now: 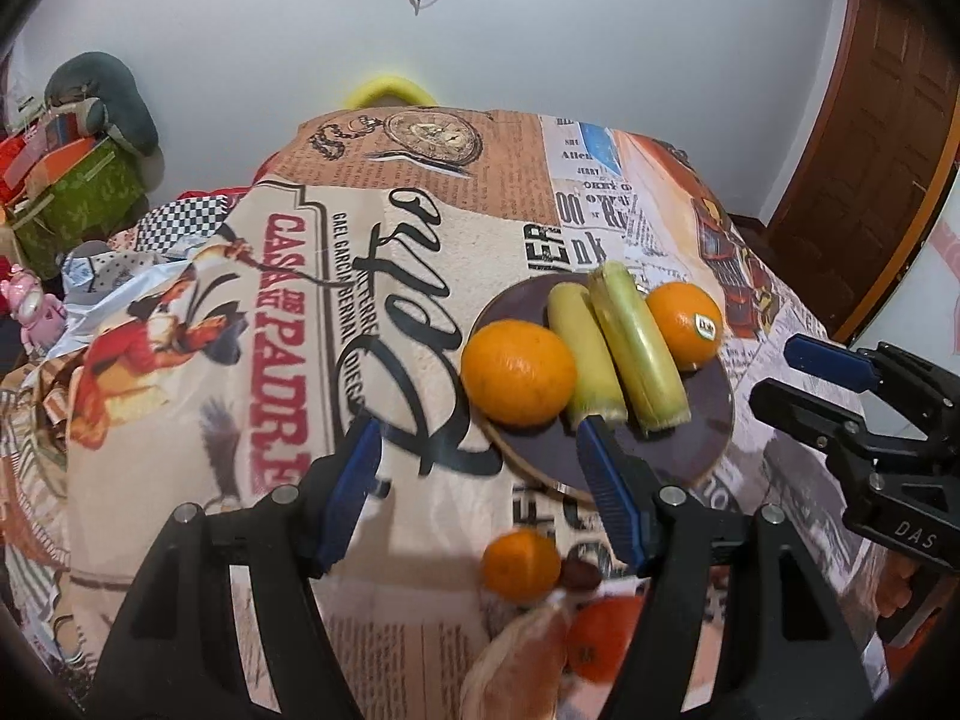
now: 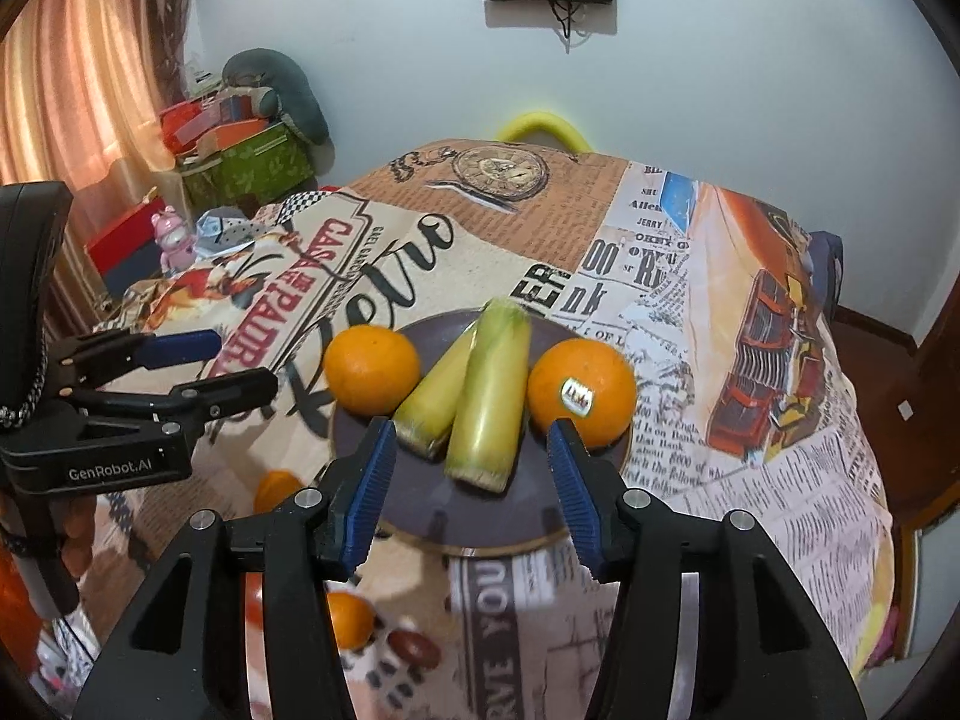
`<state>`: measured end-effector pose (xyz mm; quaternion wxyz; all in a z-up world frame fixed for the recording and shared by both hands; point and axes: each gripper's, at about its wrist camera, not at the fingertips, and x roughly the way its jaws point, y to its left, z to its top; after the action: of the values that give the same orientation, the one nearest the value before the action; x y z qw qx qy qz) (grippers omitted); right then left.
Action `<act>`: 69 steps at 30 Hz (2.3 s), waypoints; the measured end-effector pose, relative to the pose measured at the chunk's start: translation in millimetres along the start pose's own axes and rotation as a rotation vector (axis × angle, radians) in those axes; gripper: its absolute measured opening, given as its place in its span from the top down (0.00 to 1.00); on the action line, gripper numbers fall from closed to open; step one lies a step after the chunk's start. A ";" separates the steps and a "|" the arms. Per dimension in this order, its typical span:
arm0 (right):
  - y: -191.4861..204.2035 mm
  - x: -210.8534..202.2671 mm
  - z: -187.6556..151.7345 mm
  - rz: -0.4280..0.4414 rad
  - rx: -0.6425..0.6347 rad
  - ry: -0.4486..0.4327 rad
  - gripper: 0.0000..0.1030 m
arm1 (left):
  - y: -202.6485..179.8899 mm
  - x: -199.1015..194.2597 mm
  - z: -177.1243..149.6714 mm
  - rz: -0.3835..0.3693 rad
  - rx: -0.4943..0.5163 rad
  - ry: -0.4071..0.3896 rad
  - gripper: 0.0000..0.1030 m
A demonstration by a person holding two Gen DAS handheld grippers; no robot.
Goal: Organize fruits
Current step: 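Lower the corn onto the plate with the right tool while the left tool places the orange, then grasp the peeled pomelo with the left tool while the right tool grasps the red tomato, then carry the pomelo toward the plate with the left tool while the right tool carries the tomato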
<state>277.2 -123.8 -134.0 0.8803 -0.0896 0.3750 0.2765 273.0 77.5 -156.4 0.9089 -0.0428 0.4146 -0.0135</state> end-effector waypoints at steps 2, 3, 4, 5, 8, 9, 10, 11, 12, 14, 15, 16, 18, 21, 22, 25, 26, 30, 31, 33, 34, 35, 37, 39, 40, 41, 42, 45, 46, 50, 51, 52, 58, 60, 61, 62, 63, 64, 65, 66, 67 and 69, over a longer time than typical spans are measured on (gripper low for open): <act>4.9 -6.9 -4.7 0.001 -0.008 0.004 0.52 | -0.1 -6.8 -6.7 0.004 0.005 0.003 0.35; 7.8 -9.7 -6.9 0.002 -0.011 0.005 0.52 | 0.1 -12.4 -12.4 0.006 0.007 0.006 0.35; 10.7 -12.9 -9.2 0.004 -0.014 0.007 0.51 | -0.4 -15.2 -15.6 0.007 0.008 0.009 0.35; 13.8 -16.1 -11.8 0.008 -0.014 0.009 0.48 | -0.2 -18.5 -20.1 0.007 0.009 0.014 0.35; 21.6 -24.4 -19.2 0.015 -0.020 0.006 0.44 | 0.0 -25.5 -36.3 0.008 0.014 0.037 0.35; 24.8 -27.1 -21.9 0.016 -0.025 0.007 0.44 | 0.2 -27.1 -43.6 0.010 0.017 0.050 0.35; 27.8 -29.0 -24.6 0.018 -0.030 0.010 0.43 | 0.0 -27.6 -48.9 0.011 0.019 0.059 0.35; 30.4 -30.4 -27.1 0.020 -0.032 0.013 0.43 | 0.6 -27.6 -54.6 0.011 0.020 0.070 0.35; 34.0 -32.2 -30.3 0.024 -0.034 0.017 0.43 | 1.1 -27.2 -60.7 0.011 0.020 0.084 0.35; 38.2 -33.7 -36.1 0.031 -0.030 0.025 0.41 | 2.0 -25.8 -74.0 0.012 0.023 0.111 0.35; 39.8 -33.6 -39.4 0.036 -0.023 0.030 0.40 | 2.1 -23.4 -81.6 0.012 0.028 0.130 0.35; 41.3 -33.1 -43.0 0.041 -0.018 0.036 0.39 | 2.3 -20.7 -86.6 0.012 0.030 0.145 0.35; 45.1 -30.8 -50.5 0.046 -0.011 0.051 0.39 | 2.2 -15.9 -97.7 0.008 0.031 0.177 0.35; 48.2 -26.5 -60.1 0.048 -0.007 0.076 0.39 | -0.9 -8.0 -111.3 0.001 0.044 0.216 0.35; 48.4 -25.0 -62.3 0.048 -0.007 0.083 0.39 | -2.7 -6.2 -113.6 0.000 0.050 0.220 0.35; 47.5 -21.6 -67.7 0.048 0.001 0.099 0.39 | -7.4 -1.3 -115.8 -0.010 0.057 0.216 0.35; 46.4 -20.1 -68.5 0.051 0.007 0.104 0.39 | -8.7 1.5 -115.4 -0.008 0.058 0.219 0.35; 45.4 -19.3 -70.9 0.056 0.014 0.109 0.39 | -18.2 9.7 -113.5 0.001 0.084 0.201 0.40; 45.0 -19.0 -70.8 0.057 0.016 0.110 0.39 | -19.0 11.1 -112.9 0.000 0.085 0.196 0.44; 45.2 -17.6 -70.4 0.061 0.018 0.114 0.39 | -19.2 13.2 -111.7 -0.008 0.081 0.184 0.53; 45.4 -16.6 -70.2 0.064 0.018 0.117 0.39 | -18.8 13.7 -110.9 -0.013 0.078 0.185 0.55; 46.0 -15.9 -69.8 0.067 0.018 0.119 0.39 | -18.5 13.5 -110.6 -0.016 0.079 0.185 0.56; 48.2 -14.5 -69.0 0.073 0.017 0.119 0.39 | -17.3 11.3 -111.5 -0.020 0.086 0.180 0.57; 52.0 -12.9 -68.0 0.081 0.011 0.121 0.39 | -12.3 6.4 -112.9 -0.015 0.075 0.174 0.57; 54.1 -12.5 -67.5 0.084 0.006 0.121 0.39 | -9.8 4.3 -113.1 -0.014 0.069 0.171 0.57; 57.6 -11.7 -66.9 0.087 -0.003 0.121 0.39 | -5.0 1.0 -113.9 -0.011 0.058 0.166 0.57; 59.8 -10.7 -66.4 0.088 -0.008 0.122 0.39 | -0.9 -1.5 -114.2 -0.010 0.050 0.163 0.57; 67.1 -5.9 -65.0 0.092 -0.025 0.126 0.39 | 13.9 -12.9 -114.7 0.003 0.021 0.144 0.57; 70.8 -3.4 -64.9 0.095 -0.033 0.128 0.39 | 17.6 -17.4 -114.8 0.015 0.020 0.134 0.57; 82.1 5.5 -63.7 0.106 -0.049 0.141 0.39 | 30.3 -31.4 -115.3 0.031 0.001 0.106 0.57; 85.1 8.2 -63.4 0.110 -0.055 0.145 0.39 | 31.9 -33.3 -115.5 0.031 -0.003 0.102 0.57; 87.3 10.3 -63.0 0.114 -0.061 0.149 0.39 | 33.8 -35.4 -115.8 0.032 -0.007 0.099 0.57; 98.7 28.3 -62.1 0.090 -0.111 0.187 0.39 | 39.5 -42.2 -117.9 0.018 -0.028 0.087 0.57; 102.5 30.3 -61.9 0.065 -0.144 0.185 0.40 | 39.0 -43.0 -118.1 0.017 -0.030 0.084 0.57; 104.2 31.6 -61.5 0.048 -0.161 0.185 0.43 | 38.1 -43.1 -117.8 0.016 -0.031 0.083 0.57; 104.9 32.7 -61.2 0.034 -0.172 0.184 0.47 | 37.7 -43.3 -117.4 0.015 -0.031 0.082 0.57; 104.9 34.5 -60.9 0.019 -0.186 0.186 0.49 | 37.2 -43.6 -117.1 0.014 -0.031 0.081 0.57; 104.4 35.0 -60.6 0.008 -0.196 0.186 0.52 | 36.7 -44.0 -116.5 0.012 -0.030 0.080 0.57; 103.5 34.9 -60.0 0.021 -0.196 0.186 0.60 | 36.0 -44.6 -116.0 0.011 -0.030 0.078 0.57; 101.9 35.4 -59.4 0.050 -0.185 0.198 0.60 | 35.0 -45.7 -115.3 0.010 -0.029 0.075 0.57; 101.8 35.5 -59.0 0.047 -0.183 0.196 0.61 | 34.1 -46.2 -114.8 0.009 -0.028 0.073 0.57; 100.7 33.1 -59.9 0.054 -0.177 0.191 0.61 | 31.7 -48.1 -113.2 0.007 -0.025 0.069 0.57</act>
<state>203.6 -48.0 -194.6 0.8214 -0.1827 0.4337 0.3222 155.7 104.4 -196.9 0.8936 -0.0521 0.4459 -0.0068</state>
